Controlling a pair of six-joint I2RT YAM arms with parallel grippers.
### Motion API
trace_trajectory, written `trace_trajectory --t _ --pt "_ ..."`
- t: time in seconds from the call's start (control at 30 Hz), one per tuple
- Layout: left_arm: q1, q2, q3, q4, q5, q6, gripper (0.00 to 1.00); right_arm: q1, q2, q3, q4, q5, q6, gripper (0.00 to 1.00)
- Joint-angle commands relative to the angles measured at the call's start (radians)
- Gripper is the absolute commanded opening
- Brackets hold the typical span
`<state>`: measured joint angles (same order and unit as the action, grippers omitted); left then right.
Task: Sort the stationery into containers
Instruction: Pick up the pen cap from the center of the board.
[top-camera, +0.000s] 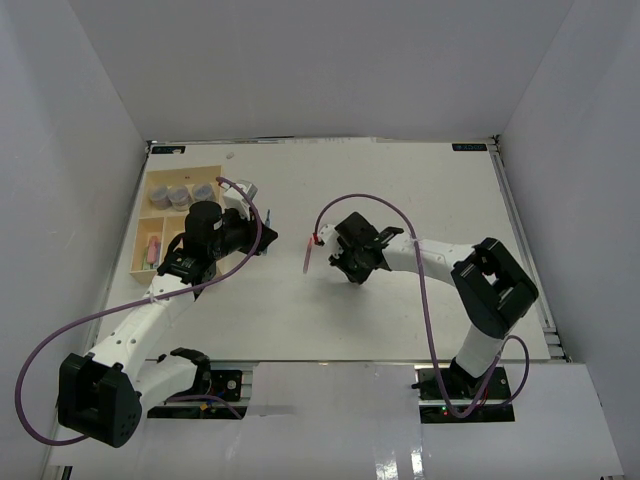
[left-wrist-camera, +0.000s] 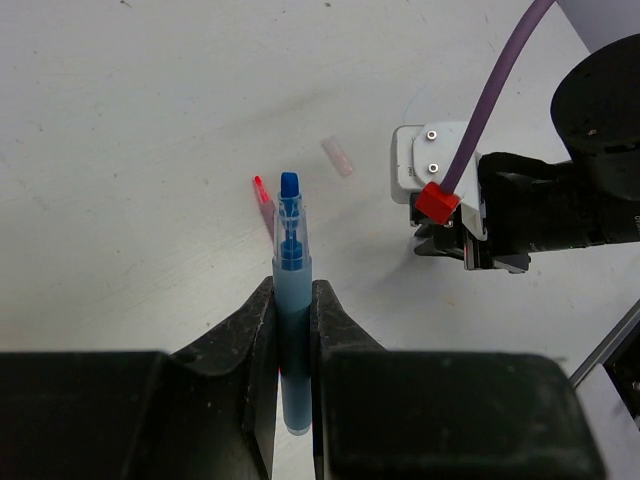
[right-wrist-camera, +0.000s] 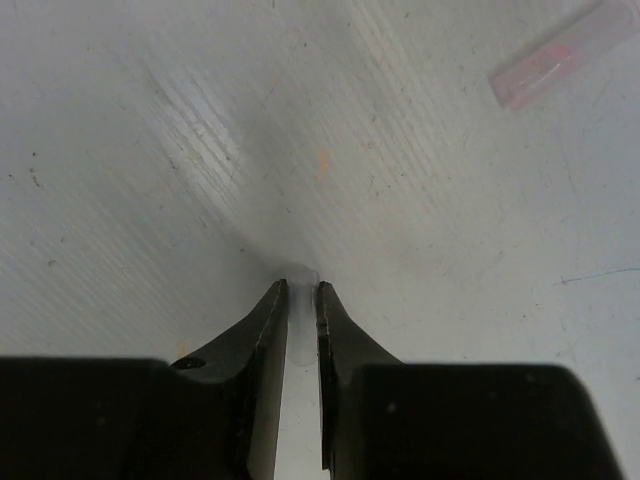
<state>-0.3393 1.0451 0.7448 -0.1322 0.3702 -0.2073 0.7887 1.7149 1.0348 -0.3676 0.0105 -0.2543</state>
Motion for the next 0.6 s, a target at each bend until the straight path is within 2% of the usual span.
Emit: trace_trajectory --t 0.0,0.13,0.27,0.37,0.57 --pt "0.005 -0.019 0.024 -0.007 -0.017 0.000 0.00 0.007 0.028 0.036 -0.036 -0.041 -0.074 0.16" --pt "0.005 -0.017 0.024 -0.006 -0.014 0.002 0.00 0.015 0.055 0.048 -0.057 -0.021 -0.092 0.30" --pt "0.005 -0.019 0.024 -0.007 -0.011 0.000 0.00 0.018 0.043 0.042 -0.059 -0.018 -0.092 0.52" --pt "0.005 -0.019 0.024 -0.007 -0.011 0.002 0.00 0.018 0.017 0.038 -0.060 -0.015 -0.080 0.62" --pt "0.005 -0.017 0.022 -0.007 -0.008 0.000 0.00 0.017 -0.058 0.015 -0.056 0.063 -0.046 0.64"
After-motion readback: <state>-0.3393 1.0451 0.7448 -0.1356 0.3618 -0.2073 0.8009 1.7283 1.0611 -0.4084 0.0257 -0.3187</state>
